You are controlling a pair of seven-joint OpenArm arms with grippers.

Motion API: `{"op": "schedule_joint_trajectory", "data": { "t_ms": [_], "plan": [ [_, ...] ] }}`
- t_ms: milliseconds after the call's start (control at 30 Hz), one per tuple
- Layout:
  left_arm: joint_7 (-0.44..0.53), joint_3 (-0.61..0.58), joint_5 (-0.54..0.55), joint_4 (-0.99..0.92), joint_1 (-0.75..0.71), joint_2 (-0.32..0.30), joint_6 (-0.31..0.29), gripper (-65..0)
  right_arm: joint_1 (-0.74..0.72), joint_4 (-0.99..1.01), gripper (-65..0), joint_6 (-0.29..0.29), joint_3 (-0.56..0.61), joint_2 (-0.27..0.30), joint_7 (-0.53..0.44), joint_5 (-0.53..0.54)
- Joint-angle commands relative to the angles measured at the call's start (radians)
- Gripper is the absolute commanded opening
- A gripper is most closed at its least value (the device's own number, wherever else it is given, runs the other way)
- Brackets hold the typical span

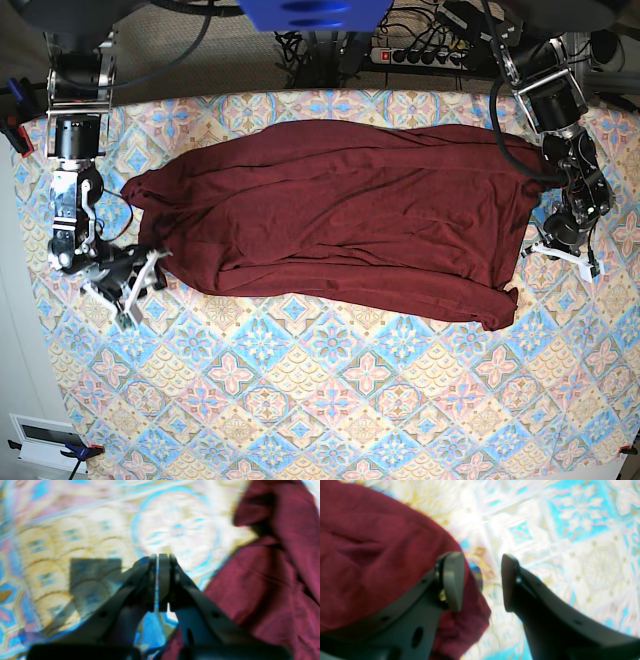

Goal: Layout the t-shirt on the table in an organized manner, then fold the t-shirt properly
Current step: 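Grasp the shirt's side edges with both grippers and pull outward, then hold the shirt's hem corners with both grippers, smoothing it flat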

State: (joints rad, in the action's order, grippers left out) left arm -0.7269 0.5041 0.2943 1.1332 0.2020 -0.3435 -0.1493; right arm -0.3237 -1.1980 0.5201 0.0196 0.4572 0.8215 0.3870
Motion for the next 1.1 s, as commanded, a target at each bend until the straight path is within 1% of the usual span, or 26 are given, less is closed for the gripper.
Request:
{"op": "schedule_joint_trajectory", "data": {
  "t_ms": [0, 67, 133, 200, 267, 400, 467, 533, 700, 800, 900, 1067],
  "plan": [
    [0.013, 0.005, 0.006, 0.018, 0.02, -0.022, 0.003, -64.5, -0.012, 0.004, -41.7, 0.002, -0.005, 0.016, 0.0, 0.002],
    [0.013, 0.005, 0.006, 0.018, 0.02, -0.022, 0.003, -64.3, -0.012, 0.03, -40.6, 0.002, -0.005, 0.016, -0.001, 0.002],
    [0.011, 0.005, 0.007, 0.018, 0.02, -0.022, 0.003, -62.2, -0.019, 0.051, -38.1, 0.002, -0.004, 0.016, -0.001, 0.002],
    [0.011, 0.005, 0.024, 0.018, 0.02, -0.022, 0.003, -58.1, -0.028, 0.059, -35.5, 0.002, -0.004, 0.016, -0.001, 0.002],
    [0.01, 0.005, 0.069, 0.018, 0.02, -0.027, 0.003, -53.1, -0.028, 0.059, -34.7, 0.002, -0.002, 0.016, -0.001, 0.002],
    [0.01, 0.005, 0.131, 0.018, 0.02, -0.029, 0.003, -42.0, -0.028, 0.063, -37.5, 0.002, -0.002, 0.016, -0.001, 0.002],
    [0.01, 0.003, 0.151, 0.018, 0.02, -0.029, 0.003, -38.4, -0.028, 0.082, -40.1, 0.002, -0.002, 0.015, 0.0, 0.002],
    [0.01, -0.042, 0.17, 0.018, 0.03, -0.03, 0.003, -35.5, -0.03, 0.108, -43.6, 0.002, -0.002, 0.015, 0.0, 0.002],
    [0.011, -0.135, 0.167, 0.018, 0.055, -0.03, 0.003, -34.9, -0.03, 0.149, -54.3, 0.002, -0.002, 0.015, 0.0, 0.002],
    [0.014, -0.2, 0.165, 0.014, 0.092, -0.029, 0.003, -34.8, -0.03, 0.151, -63.0, 0.002, -0.01, 0.013, 0.0, 0.002],
    [0.016, -0.226, 0.164, 0.0, 0.109, -0.027, 0.004, -34.8, -0.03, 0.151, -63.9, 0.002, -0.01, 0.013, 0.0, 0.002],
    [0.019, -0.226, 0.164, -0.083, 0.142, -0.025, 0.006, -34.7, -0.032, 0.149, -64.2, 0.002, -0.01, 0.013, 0.0, 0.002]
  ]
}}
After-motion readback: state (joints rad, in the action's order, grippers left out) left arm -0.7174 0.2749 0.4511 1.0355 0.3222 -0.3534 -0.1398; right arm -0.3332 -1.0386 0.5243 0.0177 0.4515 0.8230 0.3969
